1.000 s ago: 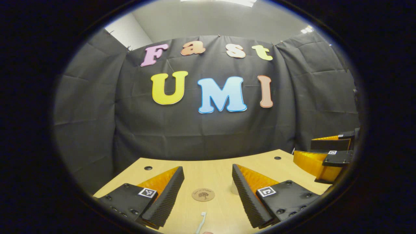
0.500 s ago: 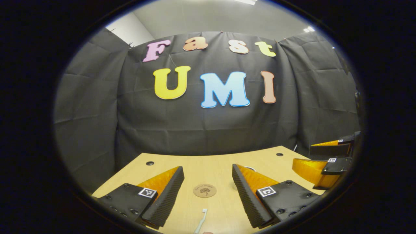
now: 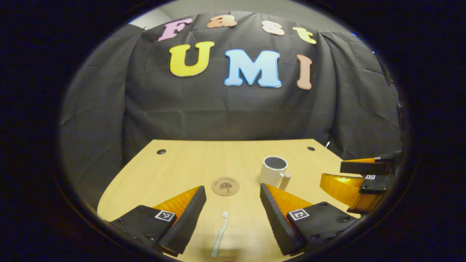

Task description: Put the toothbrush and toothpaste on the desktop into the cup, then pick up the cup and place it on the coaster on the desktop.

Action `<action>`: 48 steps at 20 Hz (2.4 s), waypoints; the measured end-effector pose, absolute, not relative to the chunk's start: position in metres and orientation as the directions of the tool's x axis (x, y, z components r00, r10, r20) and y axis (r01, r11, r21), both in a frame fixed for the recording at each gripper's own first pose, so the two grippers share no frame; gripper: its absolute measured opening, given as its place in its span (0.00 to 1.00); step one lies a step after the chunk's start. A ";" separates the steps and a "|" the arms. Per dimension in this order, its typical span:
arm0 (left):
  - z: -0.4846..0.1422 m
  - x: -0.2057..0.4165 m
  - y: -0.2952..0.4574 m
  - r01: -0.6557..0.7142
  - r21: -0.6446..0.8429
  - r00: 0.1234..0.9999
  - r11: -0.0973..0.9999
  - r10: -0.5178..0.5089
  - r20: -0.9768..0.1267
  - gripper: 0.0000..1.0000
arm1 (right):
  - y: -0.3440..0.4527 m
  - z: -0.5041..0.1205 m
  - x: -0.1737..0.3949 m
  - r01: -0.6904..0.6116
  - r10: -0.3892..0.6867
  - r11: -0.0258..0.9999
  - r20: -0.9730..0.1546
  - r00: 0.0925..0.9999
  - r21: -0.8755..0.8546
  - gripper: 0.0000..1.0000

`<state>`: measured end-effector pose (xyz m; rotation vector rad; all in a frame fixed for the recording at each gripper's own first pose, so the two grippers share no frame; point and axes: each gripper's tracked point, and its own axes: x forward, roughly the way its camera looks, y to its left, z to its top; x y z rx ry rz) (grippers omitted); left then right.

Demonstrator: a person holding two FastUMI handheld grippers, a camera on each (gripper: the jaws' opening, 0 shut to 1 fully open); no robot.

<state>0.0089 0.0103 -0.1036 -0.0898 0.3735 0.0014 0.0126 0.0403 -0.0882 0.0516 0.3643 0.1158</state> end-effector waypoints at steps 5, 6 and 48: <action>-0.158 0.009 0.018 -0.019 -0.122 0.831 0.992 -0.052 -0.553 0.97 | 0.051 -0.131 0.019 -0.087 0.123 0.992 -0.505 0.854 0.094 0.89; -0.169 0.009 0.021 -0.022 -0.123 0.808 0.992 -0.054 -0.586 0.97 | 0.050 -0.139 0.019 -0.075 0.115 0.993 -0.537 0.836 0.096 0.88; -0.298 -0.029 0.017 0.107 -0.048 0.299 0.993 -0.078 -0.951 0.10 | 0.059 -0.259 0.018 0.042 0.227 0.960 -0.859 0.458 0.276 0.31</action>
